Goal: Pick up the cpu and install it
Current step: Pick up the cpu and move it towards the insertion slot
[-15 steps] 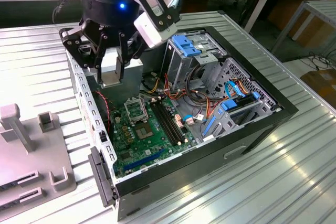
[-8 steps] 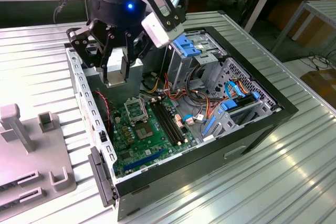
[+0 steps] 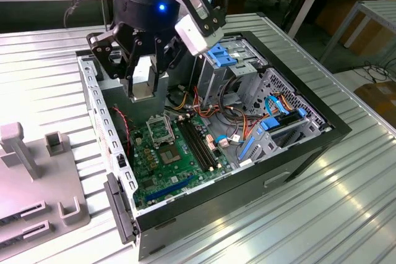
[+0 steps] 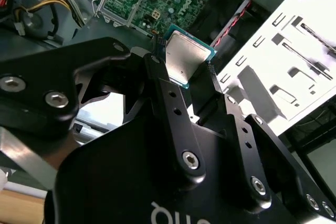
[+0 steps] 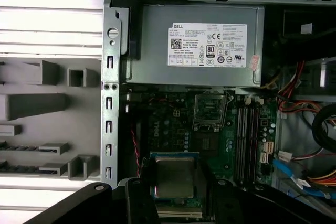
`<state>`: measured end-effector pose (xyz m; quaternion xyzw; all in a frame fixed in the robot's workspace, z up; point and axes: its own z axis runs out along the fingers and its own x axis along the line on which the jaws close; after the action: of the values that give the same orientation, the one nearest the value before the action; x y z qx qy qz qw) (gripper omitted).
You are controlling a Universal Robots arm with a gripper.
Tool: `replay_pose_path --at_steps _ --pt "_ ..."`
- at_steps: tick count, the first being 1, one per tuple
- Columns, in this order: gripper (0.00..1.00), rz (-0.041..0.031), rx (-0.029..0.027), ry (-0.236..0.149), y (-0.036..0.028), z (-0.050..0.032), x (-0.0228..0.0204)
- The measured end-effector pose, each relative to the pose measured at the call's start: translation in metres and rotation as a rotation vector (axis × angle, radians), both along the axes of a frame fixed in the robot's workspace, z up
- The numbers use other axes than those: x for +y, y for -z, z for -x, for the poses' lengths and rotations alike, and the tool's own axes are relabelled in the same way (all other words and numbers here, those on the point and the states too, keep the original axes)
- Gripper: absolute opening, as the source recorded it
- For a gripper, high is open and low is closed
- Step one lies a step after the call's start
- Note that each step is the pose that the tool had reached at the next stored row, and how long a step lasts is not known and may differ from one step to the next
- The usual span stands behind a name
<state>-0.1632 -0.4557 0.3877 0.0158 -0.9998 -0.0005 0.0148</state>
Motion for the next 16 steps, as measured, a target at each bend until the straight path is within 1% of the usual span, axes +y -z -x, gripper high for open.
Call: replay_pose_path --at_steps 16 --pt "0.44 0.0005 0.0000 0.000 0.0000 -0.0251 -0.0014"
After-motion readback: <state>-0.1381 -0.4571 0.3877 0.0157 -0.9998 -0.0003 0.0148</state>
